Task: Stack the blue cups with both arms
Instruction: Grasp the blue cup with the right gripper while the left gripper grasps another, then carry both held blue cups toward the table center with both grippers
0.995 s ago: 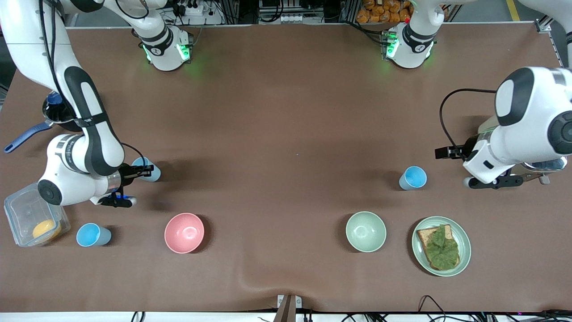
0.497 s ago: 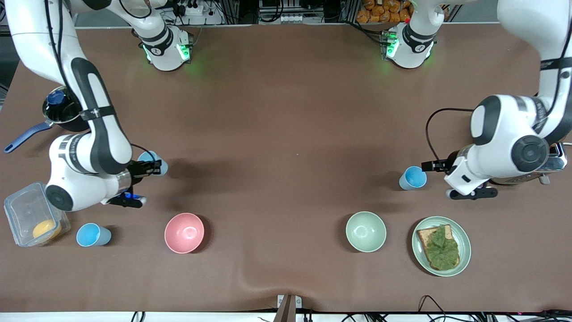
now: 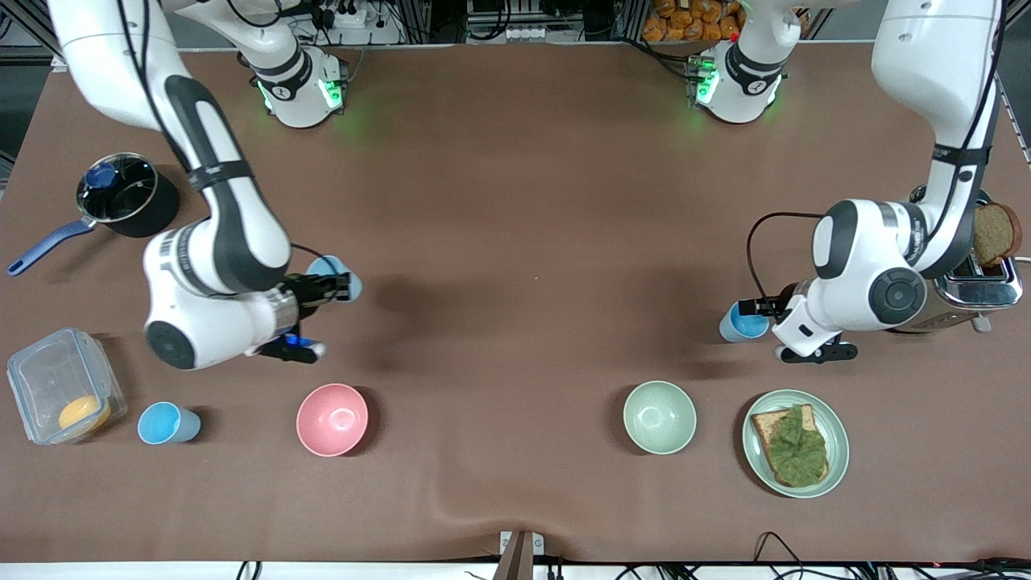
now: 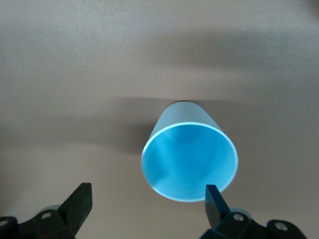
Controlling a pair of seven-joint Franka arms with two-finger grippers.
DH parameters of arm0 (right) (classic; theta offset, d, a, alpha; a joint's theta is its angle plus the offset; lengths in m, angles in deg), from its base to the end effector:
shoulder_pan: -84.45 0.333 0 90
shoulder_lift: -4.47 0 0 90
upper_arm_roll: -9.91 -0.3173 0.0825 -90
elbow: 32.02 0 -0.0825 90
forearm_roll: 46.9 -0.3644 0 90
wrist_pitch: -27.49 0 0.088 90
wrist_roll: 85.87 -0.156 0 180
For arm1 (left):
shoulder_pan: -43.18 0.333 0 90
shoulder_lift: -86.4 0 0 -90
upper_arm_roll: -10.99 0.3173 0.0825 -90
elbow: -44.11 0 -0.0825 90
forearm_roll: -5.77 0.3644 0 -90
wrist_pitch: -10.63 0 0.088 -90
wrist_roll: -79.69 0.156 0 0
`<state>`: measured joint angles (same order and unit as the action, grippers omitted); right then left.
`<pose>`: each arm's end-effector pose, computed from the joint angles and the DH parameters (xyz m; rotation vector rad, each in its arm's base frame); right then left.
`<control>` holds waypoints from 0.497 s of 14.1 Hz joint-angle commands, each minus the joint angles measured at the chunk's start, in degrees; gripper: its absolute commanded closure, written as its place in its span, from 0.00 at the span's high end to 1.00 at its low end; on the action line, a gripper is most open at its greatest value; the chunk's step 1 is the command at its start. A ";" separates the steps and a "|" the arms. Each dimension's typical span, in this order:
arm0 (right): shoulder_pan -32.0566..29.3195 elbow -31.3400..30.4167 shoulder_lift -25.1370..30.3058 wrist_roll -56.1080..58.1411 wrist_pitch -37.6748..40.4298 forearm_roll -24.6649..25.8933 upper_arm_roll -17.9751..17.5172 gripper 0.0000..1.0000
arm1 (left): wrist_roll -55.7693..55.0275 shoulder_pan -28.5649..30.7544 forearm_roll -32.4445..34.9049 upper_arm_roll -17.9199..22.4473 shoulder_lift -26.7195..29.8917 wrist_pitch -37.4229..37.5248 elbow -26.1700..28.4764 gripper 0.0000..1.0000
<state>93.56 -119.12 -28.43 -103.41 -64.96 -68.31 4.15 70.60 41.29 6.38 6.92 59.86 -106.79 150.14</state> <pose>0.5776 0.2038 0.2784 -2.7480 0.2176 0.8146 0.5811 -0.0588 0.2213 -3.1024 -0.0803 0.4121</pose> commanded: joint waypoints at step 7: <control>16.45 -0.52 -5.32 -14.17 -24.41 -10.84 0.14 0.00 | -0.48 -0.13 2.02 0.29 -5.62 -1.67 -3.64 0.11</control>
<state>107.28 -119.87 -32.46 -114.68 -85.49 -77.17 3.83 70.60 41.55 7.00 7.10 55.61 -108.47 148.03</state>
